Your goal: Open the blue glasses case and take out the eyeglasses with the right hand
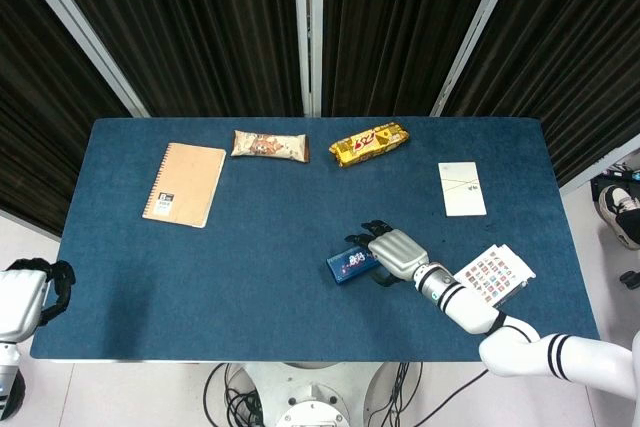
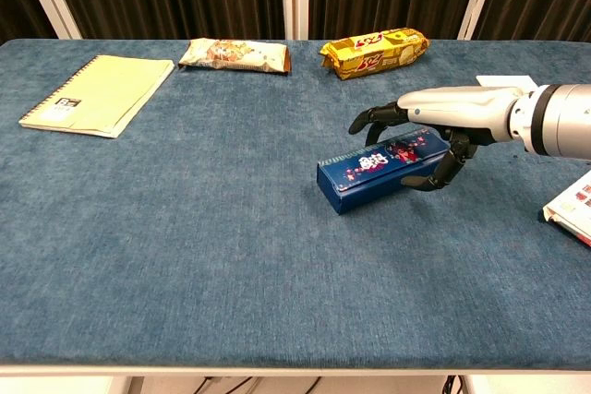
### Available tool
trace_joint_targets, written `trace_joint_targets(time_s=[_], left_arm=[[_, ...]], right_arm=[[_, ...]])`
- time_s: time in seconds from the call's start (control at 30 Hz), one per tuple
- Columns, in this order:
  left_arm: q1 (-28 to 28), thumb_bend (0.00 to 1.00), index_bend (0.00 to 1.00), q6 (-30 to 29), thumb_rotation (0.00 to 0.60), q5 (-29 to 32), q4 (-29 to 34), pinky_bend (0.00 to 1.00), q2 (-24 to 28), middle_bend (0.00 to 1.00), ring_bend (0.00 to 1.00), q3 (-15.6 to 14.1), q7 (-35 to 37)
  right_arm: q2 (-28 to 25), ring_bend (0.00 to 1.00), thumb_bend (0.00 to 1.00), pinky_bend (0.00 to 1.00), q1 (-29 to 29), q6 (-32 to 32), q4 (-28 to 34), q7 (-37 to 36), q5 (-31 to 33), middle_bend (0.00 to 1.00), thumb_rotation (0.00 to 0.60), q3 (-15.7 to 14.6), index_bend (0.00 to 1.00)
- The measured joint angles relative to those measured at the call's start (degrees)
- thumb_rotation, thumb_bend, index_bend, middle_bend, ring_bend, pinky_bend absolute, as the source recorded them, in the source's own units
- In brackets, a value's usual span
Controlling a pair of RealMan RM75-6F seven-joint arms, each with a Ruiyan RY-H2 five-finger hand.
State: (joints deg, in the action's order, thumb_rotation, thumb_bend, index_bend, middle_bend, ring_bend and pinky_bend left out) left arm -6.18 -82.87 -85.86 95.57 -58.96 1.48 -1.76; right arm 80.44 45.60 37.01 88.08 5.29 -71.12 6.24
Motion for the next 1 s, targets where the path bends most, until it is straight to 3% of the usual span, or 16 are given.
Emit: trace_joint_targets(time_s=[0.53,1.0], left_arm=[[-0.03,0.58,0.66,0.03,0.600,-0.02,-0.08,0.41,0.00,0.65,0.46,0.00,0.22],[-0.02,0.58,0.66,0.02,0.600,-0.06,-0.08,0.41,0.02,0.65,0.46,-0.02,0.36]], right_arm=[[1.77,0.00,0.43,0.00,1.78,-0.36,-3.15,0.39,2.27,0.23,0.600,-0.24,0.24],[1.21,0.00,0.44,0.00,2.08,0.42,-2.76,0.82,3.13,0.23,0.600,-0.73,0.24]])
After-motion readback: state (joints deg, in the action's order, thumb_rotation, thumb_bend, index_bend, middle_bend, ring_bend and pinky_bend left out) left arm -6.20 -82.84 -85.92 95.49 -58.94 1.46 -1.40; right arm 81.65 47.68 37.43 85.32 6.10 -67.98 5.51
